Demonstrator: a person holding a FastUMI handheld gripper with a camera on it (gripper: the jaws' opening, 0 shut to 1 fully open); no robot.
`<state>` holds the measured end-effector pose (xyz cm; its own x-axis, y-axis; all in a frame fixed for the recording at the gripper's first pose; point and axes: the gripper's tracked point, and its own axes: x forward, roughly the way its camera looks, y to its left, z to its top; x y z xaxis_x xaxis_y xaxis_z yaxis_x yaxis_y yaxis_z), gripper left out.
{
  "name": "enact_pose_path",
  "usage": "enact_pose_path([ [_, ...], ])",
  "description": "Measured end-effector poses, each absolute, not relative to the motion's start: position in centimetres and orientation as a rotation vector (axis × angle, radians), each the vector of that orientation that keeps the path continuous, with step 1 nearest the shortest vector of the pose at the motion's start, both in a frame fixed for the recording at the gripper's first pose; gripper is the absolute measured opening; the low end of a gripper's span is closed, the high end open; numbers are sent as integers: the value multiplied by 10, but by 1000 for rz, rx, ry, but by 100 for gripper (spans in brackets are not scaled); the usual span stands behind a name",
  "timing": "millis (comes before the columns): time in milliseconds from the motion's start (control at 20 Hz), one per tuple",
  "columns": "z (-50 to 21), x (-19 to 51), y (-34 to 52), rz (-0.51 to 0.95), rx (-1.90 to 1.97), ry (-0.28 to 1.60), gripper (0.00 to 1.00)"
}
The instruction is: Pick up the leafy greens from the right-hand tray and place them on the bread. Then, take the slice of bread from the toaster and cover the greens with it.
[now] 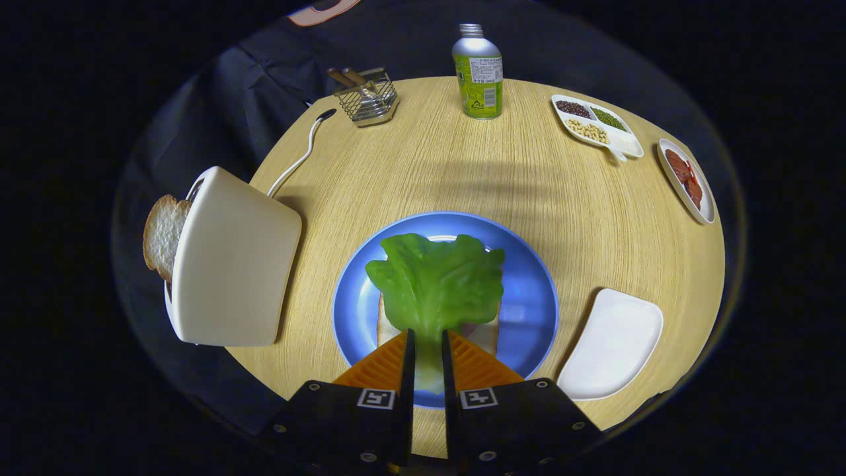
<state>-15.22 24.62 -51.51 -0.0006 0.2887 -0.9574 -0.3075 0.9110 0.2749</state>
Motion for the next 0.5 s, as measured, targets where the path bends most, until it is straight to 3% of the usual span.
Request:
enact_pose_path([
  [500,-452,-135,272,477,31,1454,50],
])
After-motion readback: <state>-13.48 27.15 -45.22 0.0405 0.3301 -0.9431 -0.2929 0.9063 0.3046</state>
